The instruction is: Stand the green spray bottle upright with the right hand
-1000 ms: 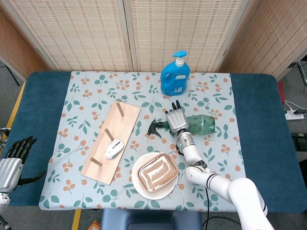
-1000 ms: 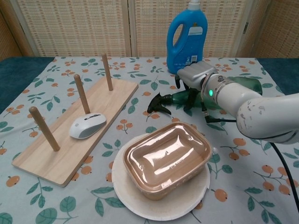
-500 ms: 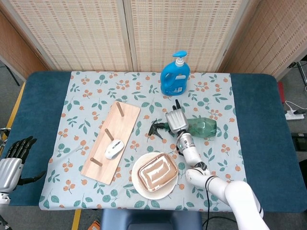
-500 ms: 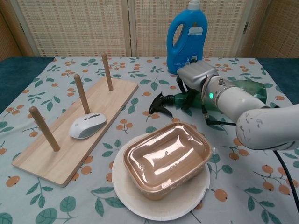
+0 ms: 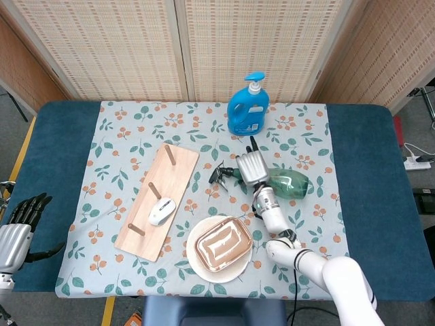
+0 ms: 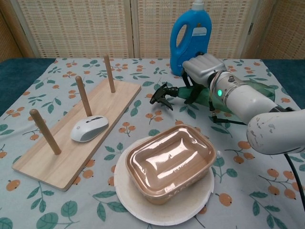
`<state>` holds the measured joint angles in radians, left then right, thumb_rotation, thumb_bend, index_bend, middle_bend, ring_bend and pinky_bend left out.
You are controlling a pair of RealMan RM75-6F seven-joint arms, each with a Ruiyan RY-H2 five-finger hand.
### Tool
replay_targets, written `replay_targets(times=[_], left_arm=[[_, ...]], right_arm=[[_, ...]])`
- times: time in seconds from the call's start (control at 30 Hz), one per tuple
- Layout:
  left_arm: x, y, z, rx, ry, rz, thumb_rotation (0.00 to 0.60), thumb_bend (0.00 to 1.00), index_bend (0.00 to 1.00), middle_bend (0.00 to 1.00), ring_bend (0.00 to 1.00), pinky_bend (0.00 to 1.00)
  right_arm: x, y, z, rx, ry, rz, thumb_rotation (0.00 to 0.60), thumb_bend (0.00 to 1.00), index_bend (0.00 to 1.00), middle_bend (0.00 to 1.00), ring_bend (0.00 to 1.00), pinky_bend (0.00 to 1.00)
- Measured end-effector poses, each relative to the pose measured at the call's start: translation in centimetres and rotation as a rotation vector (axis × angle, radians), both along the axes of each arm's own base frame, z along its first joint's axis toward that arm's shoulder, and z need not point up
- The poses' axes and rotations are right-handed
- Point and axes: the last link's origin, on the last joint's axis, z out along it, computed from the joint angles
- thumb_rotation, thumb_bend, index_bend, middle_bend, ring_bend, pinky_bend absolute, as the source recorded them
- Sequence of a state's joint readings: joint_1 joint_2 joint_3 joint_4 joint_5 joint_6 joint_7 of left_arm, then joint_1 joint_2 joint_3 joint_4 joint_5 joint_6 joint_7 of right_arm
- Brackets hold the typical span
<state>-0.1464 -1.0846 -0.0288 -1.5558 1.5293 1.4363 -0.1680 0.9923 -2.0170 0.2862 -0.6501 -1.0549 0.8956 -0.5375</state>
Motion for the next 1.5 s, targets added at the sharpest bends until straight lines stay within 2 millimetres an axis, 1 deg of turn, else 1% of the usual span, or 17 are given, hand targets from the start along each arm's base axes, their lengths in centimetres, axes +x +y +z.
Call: replay_targets(times=[0.17,0.27,0.37,0.53,0.6,0.7,0.8,1.0,1.1,1.2,1.33,1.5], left_arm=[[0.0,0.0,0.0,0.000,0.000,0.000,0.600,0.14,0.00,0.00,0.00,0.01],[0.0,0.0,0.0,0.000,0.000,0.000,0.600,0.14,0.00,0.00,0.00,0.01],[0.0,0.0,0.0,0.000,0.000,0.000,0.600,0.14,0.00,0.00,0.00,0.01],[0.0,0.0,0.0,0.000,0.000,0.000,0.600,0.14,0.00,0.00,0.00,0.01],[0.0,0.0,0.0,0.000,0.000,0.000,0.600,0.14,0.00,0.00,0.00,0.01],[0.0,0.0,0.0,0.000,0.000,0.000,0.600,0.14,0.00,0.00,0.00,0.01],[0.0,0.0,0.0,0.000,0.000,0.000,0.600,0.14,0.00,0.00,0.00,0.01],[0.0,0.0,0.0,0.000,0.000,0.000,0.600,0.14,0.00,0.00,0.00,0.01],[0.0,0.0,0.0,0.000,0.000,0.000,0.600,0.14,0.00,0.00,0.00,0.01],[0.0,0.0,0.0,0.000,0.000,0.000,0.600,0.14,0.00,0.00,0.00,0.01],[0.0,0.0,0.0,0.000,0.000,0.000,0.600,0.14,0.00,0.00,0.00,0.01],[0.0,0.0,0.0,0.000,0.000,0.000,0.600,0.14,0.00,0.00,0.00,0.01]], right_arm=[[0.4,0.4,1.2,-0.017,-0.056,0.031,0.600,0.10,0.65,0.60,0.26,0.00],[0.9,0.9,2.3,-0.024,-0.126,0.056,0.600,0.10,0.65,0.60,0.26,0.00],[1.8,1.6,4.0,-0.034,-0.228,0.101,0.600,0.10,0.65,0.60,0.26,0.00],[2.5,3.8,8.2,-0.036,-0.459,0.189,0.600,0.10,0.64,0.60,0.27,0.00],[2.1,4.5,9.8,-0.041,-0.557,0.214,0.600,0.10,0.64,0.60,0.27,0.00],[0.9,5.1,11.6,-0.052,-0.690,0.240,0.600,0.10,0.64,0.60,0.27,0.00],[-0.4,5.5,12.8,-0.045,-0.825,0.262,0.600,0.10,0.65,0.60,0.27,0.00],[-3.0,5.7,14.3,0.028,-1.124,0.282,0.600,0.10,0.66,0.60,0.27,0.06],[-4.4,5.8,15.0,0.052,-1.233,0.300,0.600,0.09,0.67,0.60,0.27,0.12],[-5.7,6.1,15.3,0.055,-1.311,0.333,0.600,0.09,0.67,0.60,0.27,0.15],[-6.8,6.4,14.9,0.035,-1.332,0.393,0.600,0.09,0.68,0.60,0.27,0.17],[-7.5,6.9,13.9,0.038,-1.284,0.461,0.600,0.10,0.68,0.60,0.27,0.18]])
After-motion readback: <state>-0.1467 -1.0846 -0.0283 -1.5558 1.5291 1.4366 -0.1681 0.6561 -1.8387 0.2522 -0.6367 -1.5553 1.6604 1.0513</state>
